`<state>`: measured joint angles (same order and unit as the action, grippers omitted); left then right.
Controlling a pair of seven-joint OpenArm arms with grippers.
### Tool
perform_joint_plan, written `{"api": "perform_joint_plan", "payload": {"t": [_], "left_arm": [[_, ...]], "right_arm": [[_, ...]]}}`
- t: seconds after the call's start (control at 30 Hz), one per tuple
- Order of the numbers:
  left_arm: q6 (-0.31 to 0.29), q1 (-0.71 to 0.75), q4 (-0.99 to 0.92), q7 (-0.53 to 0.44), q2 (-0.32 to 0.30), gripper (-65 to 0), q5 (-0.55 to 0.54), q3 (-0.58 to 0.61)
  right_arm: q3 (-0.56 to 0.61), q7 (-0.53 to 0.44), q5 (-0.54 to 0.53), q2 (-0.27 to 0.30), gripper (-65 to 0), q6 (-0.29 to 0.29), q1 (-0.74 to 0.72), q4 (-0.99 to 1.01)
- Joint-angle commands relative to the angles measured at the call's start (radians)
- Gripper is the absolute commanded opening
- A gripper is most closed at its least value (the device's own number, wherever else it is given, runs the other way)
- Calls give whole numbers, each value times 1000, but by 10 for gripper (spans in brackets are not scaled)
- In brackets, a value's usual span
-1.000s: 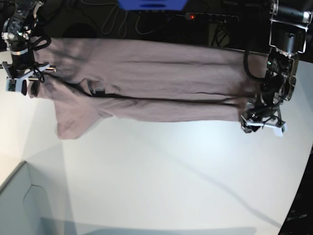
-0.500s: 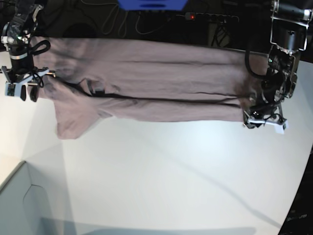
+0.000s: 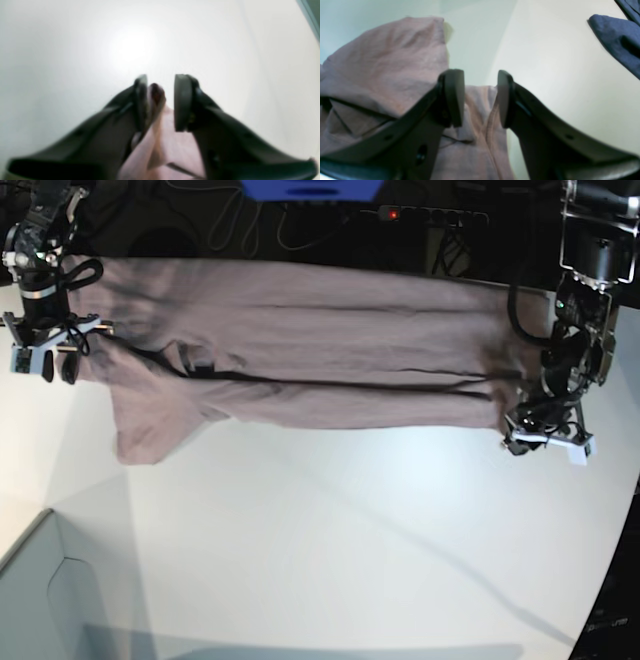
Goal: Layout the t-shirt on the table in an organized manner, then fold the t-shirt properly
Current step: 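Hold the folded shirt with both grippers and adjust the right gripper's grip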
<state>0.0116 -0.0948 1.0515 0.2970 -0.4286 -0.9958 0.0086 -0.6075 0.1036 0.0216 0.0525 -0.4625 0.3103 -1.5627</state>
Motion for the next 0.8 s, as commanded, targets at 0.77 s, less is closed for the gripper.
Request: {"api": "perform_joint_plan", "payload": {"t": [0.77], "left_arm": [[-2, 46, 164, -15, -14, -648, 36, -9]], "right_arm": [[-22, -3, -10, 19, -296, 3, -148, -97]]}}
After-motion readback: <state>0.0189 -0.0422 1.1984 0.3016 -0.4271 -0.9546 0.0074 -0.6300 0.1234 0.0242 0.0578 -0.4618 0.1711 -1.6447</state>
